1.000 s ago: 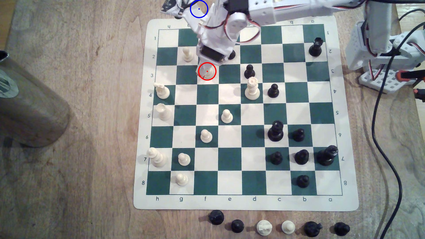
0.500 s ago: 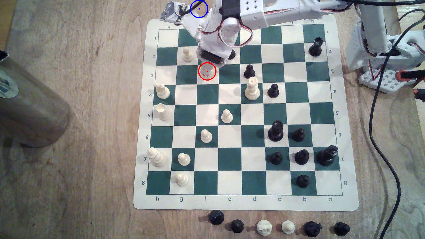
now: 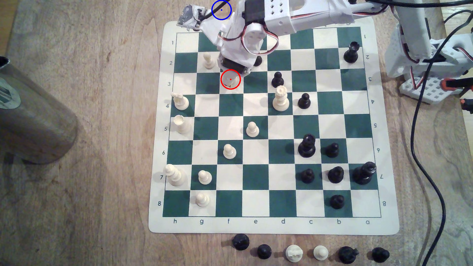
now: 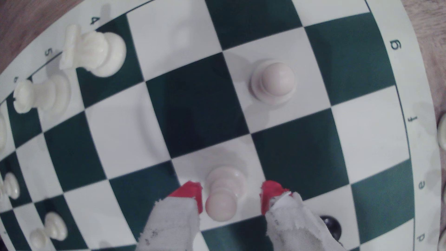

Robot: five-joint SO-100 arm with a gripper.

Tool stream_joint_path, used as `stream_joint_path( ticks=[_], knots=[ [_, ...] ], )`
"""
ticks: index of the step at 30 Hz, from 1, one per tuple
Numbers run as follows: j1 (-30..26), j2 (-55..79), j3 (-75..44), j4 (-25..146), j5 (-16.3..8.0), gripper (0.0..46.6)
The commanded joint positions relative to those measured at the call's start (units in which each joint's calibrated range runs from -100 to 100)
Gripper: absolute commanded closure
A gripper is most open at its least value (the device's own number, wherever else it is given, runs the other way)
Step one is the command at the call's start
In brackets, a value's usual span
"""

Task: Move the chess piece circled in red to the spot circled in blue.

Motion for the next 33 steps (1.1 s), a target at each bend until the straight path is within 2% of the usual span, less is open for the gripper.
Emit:
stream_joint_path(
  ticks=[1,7,9,25,33],
  knots=[
    [-0.30,-2.07,-4.50,0.00,-0.20,35.7],
    [-0.61,-1.90,-4.68,0.08,-0.24,41.9],
    [-0.77,-1.90,-4.68,0.17,-0.15,46.4],
    [-0.85,-9.54,-10.66,4.51,-1.17,46.4],
    [4.39,-7.25,-31.42,14.74,2.59,46.4]
  ],
)
